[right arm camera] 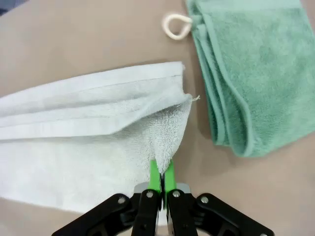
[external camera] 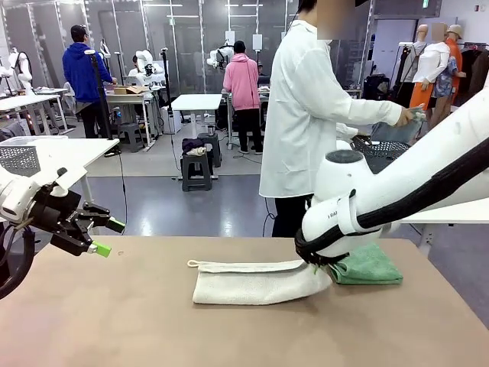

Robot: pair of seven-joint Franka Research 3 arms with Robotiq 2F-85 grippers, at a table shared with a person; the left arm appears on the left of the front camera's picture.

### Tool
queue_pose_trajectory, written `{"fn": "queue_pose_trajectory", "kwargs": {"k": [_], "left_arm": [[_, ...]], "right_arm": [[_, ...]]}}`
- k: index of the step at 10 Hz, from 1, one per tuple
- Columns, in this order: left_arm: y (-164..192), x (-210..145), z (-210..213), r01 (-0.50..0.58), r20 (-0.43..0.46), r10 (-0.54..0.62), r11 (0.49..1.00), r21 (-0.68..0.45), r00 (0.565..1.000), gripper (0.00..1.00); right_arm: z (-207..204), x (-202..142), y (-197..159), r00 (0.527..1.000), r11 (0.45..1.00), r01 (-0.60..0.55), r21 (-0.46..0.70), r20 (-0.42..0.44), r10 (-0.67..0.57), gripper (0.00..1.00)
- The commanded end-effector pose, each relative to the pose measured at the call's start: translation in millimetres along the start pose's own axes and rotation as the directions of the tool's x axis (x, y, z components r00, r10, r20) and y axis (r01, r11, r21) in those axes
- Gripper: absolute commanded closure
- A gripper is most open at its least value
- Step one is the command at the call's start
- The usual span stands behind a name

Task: Fold the towels and place them in the basket.
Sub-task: When a person lays out a Towel with hook on the table, fold it in half twice.

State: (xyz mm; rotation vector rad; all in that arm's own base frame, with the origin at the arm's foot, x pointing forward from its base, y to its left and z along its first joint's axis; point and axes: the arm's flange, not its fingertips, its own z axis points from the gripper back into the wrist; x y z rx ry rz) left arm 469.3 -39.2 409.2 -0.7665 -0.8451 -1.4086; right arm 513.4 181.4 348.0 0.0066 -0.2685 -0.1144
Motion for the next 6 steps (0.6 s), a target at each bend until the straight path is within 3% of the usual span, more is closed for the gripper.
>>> {"fn": "queue_pose_trajectory", "kwargs": {"k": [1, 6], "left_arm": [[-1, 2, 2, 0.009, -0.004, -0.009, 1.0, -0.001, 1.0, 0.0], [-1, 2, 2, 0.009, -0.004, -0.009, 1.0, -0.001, 1.0, 0.0]], "right_arm": [[32, 2, 40, 0.998, 0.997, -0.039, -0.072, 0.046, 0.042, 1.0], [55, -15, 163, 0.979, 0.966, -0.2, -0.165, 0.013, 0.205, 1.0]]}}
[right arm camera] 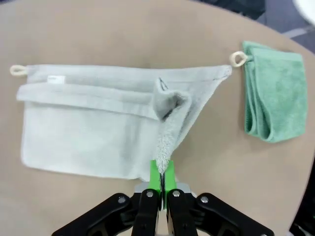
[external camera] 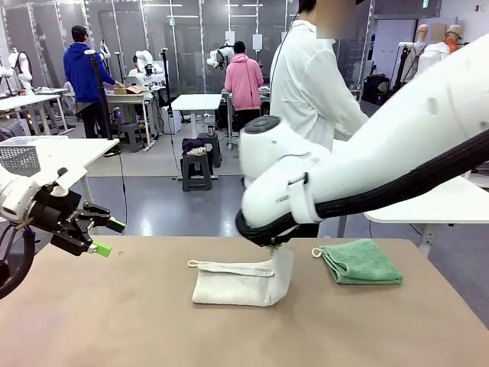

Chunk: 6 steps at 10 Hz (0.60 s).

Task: Fold the towels and place them in the basket.
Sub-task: When a person lays out a Towel with hook on the table, fold it in half twice.

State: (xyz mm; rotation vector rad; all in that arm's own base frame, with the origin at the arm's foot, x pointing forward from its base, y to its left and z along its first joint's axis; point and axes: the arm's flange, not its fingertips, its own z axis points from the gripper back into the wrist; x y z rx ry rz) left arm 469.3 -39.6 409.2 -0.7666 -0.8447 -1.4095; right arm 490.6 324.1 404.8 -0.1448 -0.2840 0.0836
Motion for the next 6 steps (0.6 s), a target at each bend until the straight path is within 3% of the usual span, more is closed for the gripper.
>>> {"fn": "queue_pose_trajectory", "kwargs": {"k": [1, 3, 6], "left_arm": [[-1, 1, 2, 0.008, -0.004, -0.008, 1.0, 0.0, 1.0, 0.0], [-1, 1, 2, 0.008, -0.004, -0.008, 1.0, 0.0, 1.0, 0.0], [-1, 1, 2, 0.008, -0.004, -0.008, 1.0, 0.0, 1.0, 0.0]], "right_arm": [[-3, 11, 46, 1.0, 0.999, -0.015, -0.031, 0.002, 0.015, 1.0], [0, 8, 95, 1.0, 1.0, -0.014, -0.008, -0.016, 0.014, 1.0], [2, 12, 143, 0.996, 0.995, 0.087, 0.051, -0.034, -0.085, 1.0]]}}
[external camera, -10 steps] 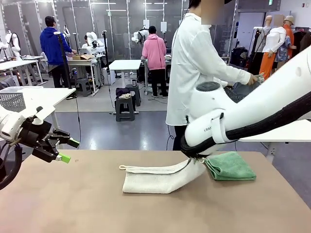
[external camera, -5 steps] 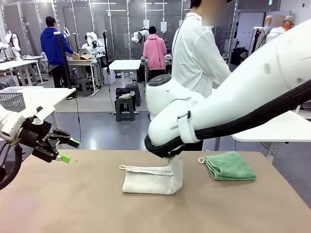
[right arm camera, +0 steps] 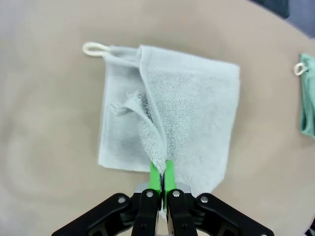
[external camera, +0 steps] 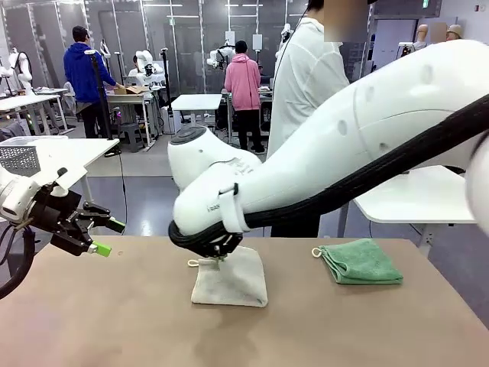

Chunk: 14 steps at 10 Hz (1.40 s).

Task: Fold the towels and place them in the basket.
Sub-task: When a person lays out a Towel with hook on the table, fold it in half twice.

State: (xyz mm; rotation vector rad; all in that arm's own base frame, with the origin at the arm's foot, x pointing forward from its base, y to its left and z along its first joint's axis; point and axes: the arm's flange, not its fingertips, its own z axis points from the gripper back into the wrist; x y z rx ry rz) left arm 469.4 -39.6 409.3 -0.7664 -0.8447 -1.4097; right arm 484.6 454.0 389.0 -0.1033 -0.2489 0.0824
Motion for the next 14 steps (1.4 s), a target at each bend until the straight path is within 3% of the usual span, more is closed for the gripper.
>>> {"fn": "queue_pose_trajectory", "kwargs": {"k": [1, 6, 7, 8, 9, 10, 11, 12, 13, 14], "left_arm": [[-1, 1, 2, 0.008, -0.004, -0.008, 1.0, 0.0, 1.0, 0.0], [-1, 1, 2, 0.008, -0.004, -0.008, 1.0, 0.0, 1.0, 0.0], [-1, 1, 2, 0.008, -0.004, -0.008, 1.0, 0.0, 1.0, 0.0], [-1, 1, 2, 0.008, -0.004, -0.008, 1.0, 0.0, 1.0, 0.0], [-1, 1, 2, 0.008, -0.004, -0.008, 1.0, 0.0, 1.0, 0.0], [-1, 1, 2, 0.008, -0.004, -0.008, 1.0, 0.0, 1.0, 0.0], [-1, 1, 2, 0.008, -0.004, -0.008, 1.0, 0.0, 1.0, 0.0], [-1, 1, 2, 0.008, -0.004, -0.008, 1.0, 0.0, 1.0, 0.0], [-1, 1, 2, 0.008, -0.004, -0.008, 1.0, 0.0, 1.0, 0.0], [-1, 1, 2, 0.008, -0.004, -0.008, 1.0, 0.0, 1.0, 0.0]], "right_arm": [[-4, 9, 20, 0.992, 0.992, 0.125, 0.025, 0.006, -0.125, 1.0], [-48, 22, 38, 0.967, 0.964, 0.254, 0.083, -0.022, -0.253, 1.0], [-52, 22, 38, 0.965, 0.96, 0.264, 0.093, -0.039, -0.261, 0.79], [-53, 22, 37, 0.959, 0.952, 0.284, 0.114, -0.052, -0.28, 0.77], [-50, 20, 35, 0.956, 0.947, 0.294, 0.132, -0.057, -0.289, 0.59], [-45, 18, 32, 0.956, 0.946, 0.291, 0.141, -0.073, -0.283, 0.57], [-36, 16, 22, 0.955, 0.942, 0.297, 0.155, -0.07, -0.289, 0.4], [-27, 13, 3, 0.953, 0.937, 0.301, 0.176, -0.085, -0.29, 0.37], [-17, 6, -26, 0.95, 0.933, 0.302, 0.196, -0.137, -0.279, 0.2], [-9, -2, -61, 0.951, 0.924, 0.3, 0.238, -0.152, -0.269, 0.18]]}}
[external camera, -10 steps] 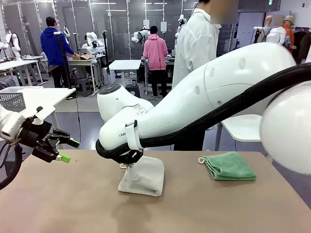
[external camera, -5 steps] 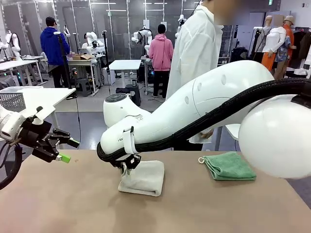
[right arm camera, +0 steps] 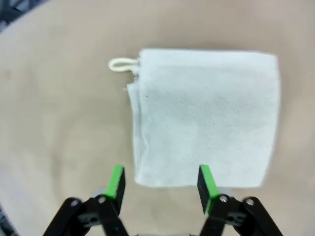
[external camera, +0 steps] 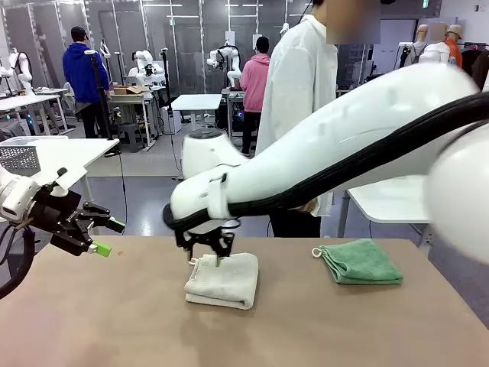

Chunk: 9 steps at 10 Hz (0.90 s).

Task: Fold the towels and place them in the basket.
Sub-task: When a person lays out a Towel with hook on the table, fold it in half twice.

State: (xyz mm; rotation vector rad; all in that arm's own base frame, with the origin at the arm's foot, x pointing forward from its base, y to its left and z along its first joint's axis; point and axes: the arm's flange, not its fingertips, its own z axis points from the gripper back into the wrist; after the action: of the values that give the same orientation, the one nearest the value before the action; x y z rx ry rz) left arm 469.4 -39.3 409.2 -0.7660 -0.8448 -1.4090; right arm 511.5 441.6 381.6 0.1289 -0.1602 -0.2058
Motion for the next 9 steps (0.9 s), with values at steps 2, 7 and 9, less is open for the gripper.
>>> {"fn": "queue_pose_trajectory", "kwargs": {"k": [2, 7, 9], "left_arm": [[-1, 1, 2, 0.008, -0.004, -0.008, 1.0, -0.001, 1.0, 0.0], [-1, 1, 2, 0.008, -0.004, -0.008, 1.0, -0.001, 1.0, 0.0], [-1, 1, 2, 0.008, -0.004, -0.008, 1.0, -0.001, 1.0, 0.0]], "right_arm": [[29, -10, -122, 0.997, 0.991, 0.03, 0.132, -0.069, -0.021, 0.18], [26, 0, -185, 0.996, 0.97, -0.064, 0.236, -0.051, 0.078, 0.18], [25, 5, -182, 0.999, 0.98, -0.019, 0.198, -0.029, 0.025, 0.18]]}}
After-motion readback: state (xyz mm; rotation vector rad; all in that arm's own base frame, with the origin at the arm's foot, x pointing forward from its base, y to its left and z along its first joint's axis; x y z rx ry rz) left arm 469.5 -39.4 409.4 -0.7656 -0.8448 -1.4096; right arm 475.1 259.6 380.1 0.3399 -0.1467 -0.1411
